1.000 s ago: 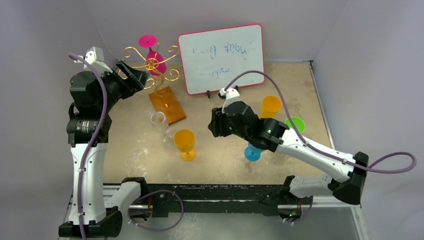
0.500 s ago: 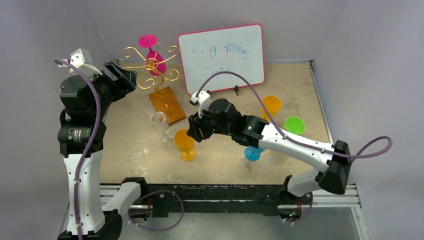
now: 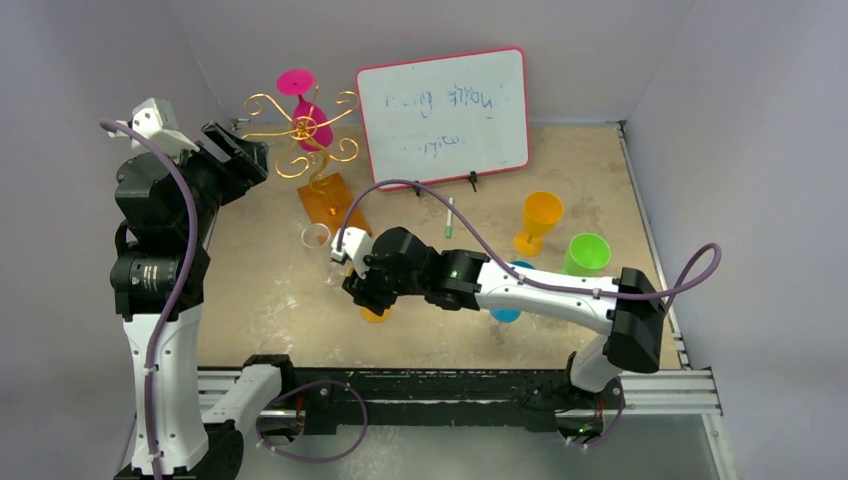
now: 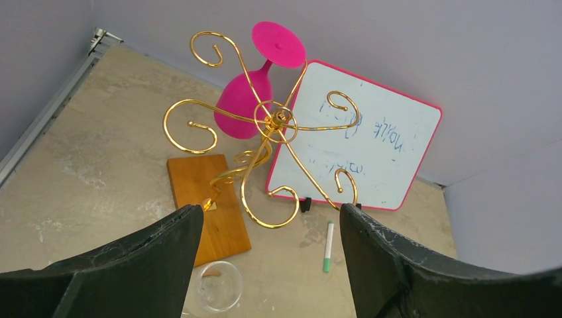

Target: Place the wine glass upside down on the wine glass rack

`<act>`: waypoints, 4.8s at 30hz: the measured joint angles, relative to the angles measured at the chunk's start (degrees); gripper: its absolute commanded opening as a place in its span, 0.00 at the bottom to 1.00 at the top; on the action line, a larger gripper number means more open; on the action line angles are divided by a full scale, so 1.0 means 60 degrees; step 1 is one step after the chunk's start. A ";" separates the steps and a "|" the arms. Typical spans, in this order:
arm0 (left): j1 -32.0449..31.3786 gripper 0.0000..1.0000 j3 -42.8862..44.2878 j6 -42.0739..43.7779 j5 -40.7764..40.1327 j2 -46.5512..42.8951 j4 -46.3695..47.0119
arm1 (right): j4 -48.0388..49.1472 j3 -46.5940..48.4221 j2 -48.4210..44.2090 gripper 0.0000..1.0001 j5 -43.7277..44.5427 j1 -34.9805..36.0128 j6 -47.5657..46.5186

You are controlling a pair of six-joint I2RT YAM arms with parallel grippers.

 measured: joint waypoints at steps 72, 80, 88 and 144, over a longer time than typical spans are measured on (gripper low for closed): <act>-0.0510 0.80 -0.3676 0.4313 0.7814 -0.0798 0.5544 | -0.1654 0.3038 -0.3577 0.00 -0.3989 -0.5282 0.1563; -0.0576 0.72 -0.3697 0.9646 0.9471 -0.1785 0.3038 | -0.1435 0.3264 -0.3479 0.00 -0.5563 -0.5308 0.2029; -0.0576 0.70 -0.3697 1.2218 1.0167 -0.1563 0.1304 | -0.0590 0.3260 -0.2932 0.00 -0.7216 -0.5311 0.2798; -0.0623 0.00 -0.3428 1.3468 1.1067 -0.1381 0.0346 | 0.1118 0.2124 -0.3632 0.82 -0.4914 -0.5406 0.3923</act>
